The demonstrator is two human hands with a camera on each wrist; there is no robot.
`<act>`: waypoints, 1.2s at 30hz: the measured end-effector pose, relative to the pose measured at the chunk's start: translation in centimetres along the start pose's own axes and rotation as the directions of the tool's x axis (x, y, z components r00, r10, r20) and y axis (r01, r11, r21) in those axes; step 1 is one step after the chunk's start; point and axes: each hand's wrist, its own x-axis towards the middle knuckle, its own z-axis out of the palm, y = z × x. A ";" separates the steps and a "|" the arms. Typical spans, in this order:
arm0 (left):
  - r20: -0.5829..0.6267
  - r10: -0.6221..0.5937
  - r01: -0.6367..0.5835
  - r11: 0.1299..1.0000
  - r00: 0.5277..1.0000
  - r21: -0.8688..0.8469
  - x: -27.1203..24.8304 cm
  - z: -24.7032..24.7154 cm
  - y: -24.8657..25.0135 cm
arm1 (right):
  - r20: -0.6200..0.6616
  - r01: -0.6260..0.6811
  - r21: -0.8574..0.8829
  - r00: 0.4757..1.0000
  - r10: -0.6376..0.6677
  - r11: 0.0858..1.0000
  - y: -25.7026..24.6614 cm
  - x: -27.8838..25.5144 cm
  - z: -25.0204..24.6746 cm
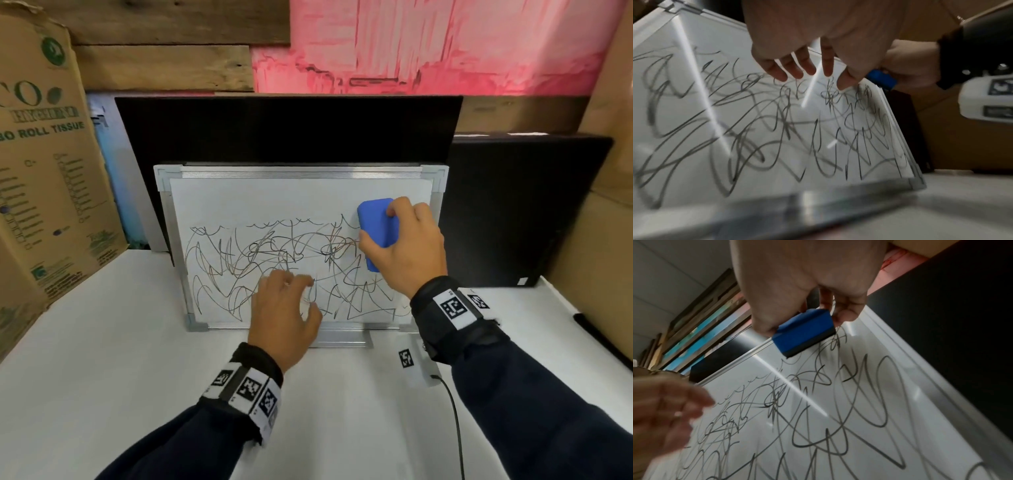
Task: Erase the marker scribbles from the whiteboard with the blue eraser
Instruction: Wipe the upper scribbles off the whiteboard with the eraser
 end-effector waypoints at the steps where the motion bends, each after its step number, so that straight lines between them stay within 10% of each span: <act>1: -0.058 0.025 -0.024 1.000 0.998 0.017 0.7 -0.3 0.7 | -0.029 0.005 0.013 1.000 -0.005 1.000 0.4 -0.1 -0.3; 10: -0.124 0.393 -0.332 0.878 0.911 0.345 13.5 -4.9 6.8 | -0.098 -0.037 0.034 0.994 0.040 0.999 3.3 -0.6 -1.0; 15: 0.060 0.382 -0.362 0.801 0.922 0.476 16.2 -3.2 7.8 | -0.088 -0.057 0.022 0.994 0.059 0.998 3.2 -0.9 -1.1; 25: -0.069 0.324 -0.269 0.872 0.944 0.409 15.4 -1.3 8.1 | 0.078 -0.114 0.208 0.992 0.100 0.971 6.5 -2.5 -2.1; 31: -0.081 0.279 -0.221 0.880 0.957 0.420 15.2 -0.9 8.6 | -0.086 -0.005 0.272 0.996 0.029 0.962 5.7 -1.4 -2.1; 36: -0.088 0.278 -0.214 0.876 0.957 0.432 15.3 -0.7 8.4 | 0.093 -0.096 0.222 0.993 0.077 0.970 5.9 -3.3 -0.4</act>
